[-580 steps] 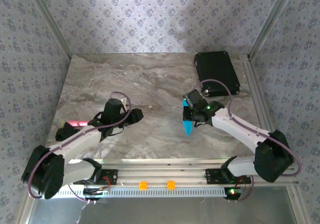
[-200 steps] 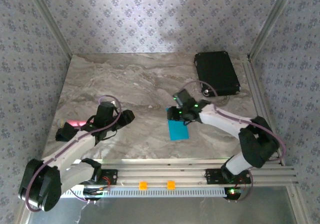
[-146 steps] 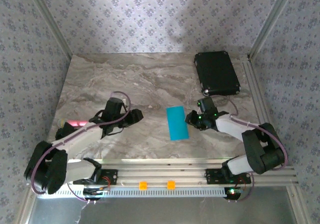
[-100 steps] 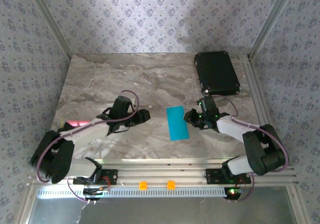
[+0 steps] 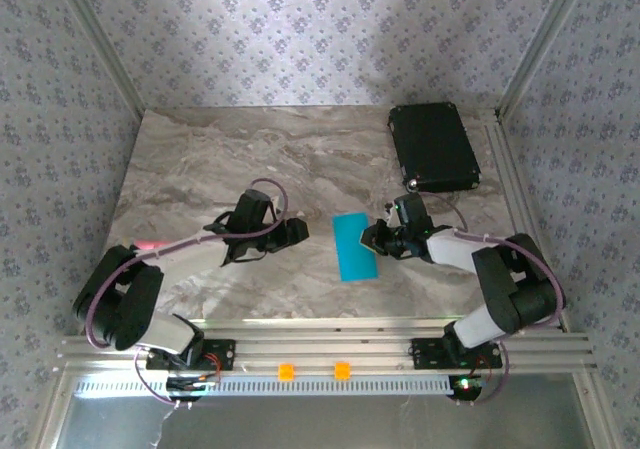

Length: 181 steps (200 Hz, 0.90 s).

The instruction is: Fold a paper plane with a square sheet of paper (pick it up from the middle)

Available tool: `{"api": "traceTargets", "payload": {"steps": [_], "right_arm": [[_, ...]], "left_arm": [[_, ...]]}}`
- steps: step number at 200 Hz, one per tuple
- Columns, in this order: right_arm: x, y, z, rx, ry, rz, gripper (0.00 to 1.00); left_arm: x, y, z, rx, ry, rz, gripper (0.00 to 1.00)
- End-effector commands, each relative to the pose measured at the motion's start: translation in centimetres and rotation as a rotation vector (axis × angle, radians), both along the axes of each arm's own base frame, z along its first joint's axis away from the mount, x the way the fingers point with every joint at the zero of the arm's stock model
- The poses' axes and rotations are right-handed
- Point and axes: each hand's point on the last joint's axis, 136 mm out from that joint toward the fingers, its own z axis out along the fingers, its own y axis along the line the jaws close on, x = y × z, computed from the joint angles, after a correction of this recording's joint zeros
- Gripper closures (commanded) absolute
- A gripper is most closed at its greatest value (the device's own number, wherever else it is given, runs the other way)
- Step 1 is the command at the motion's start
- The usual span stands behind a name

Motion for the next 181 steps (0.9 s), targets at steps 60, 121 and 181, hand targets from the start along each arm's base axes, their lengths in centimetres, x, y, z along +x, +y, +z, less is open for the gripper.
{"api": "traceTargets", "payload": {"steps": [60, 121, 181], "right_arm": [[-1.4, -1.1, -3.9, 0.028, 0.124, -0.031, 0.90], [-0.3, -0.6, -1.6, 0.101, 0.079, -0.062, 0.90], [-0.2, -0.8, -0.3, 0.096, 0.046, -0.044, 0.90]], "left_arm": [[0.2, -2.6, 0.2, -0.050, 0.015, -0.050, 0.42], [0.4, -3.2, 0.1, -0.072, 0.030, -0.044, 0.42], [0.5, -4.1, 0.3, -0.085, 0.030, -0.071, 0.43]]}}
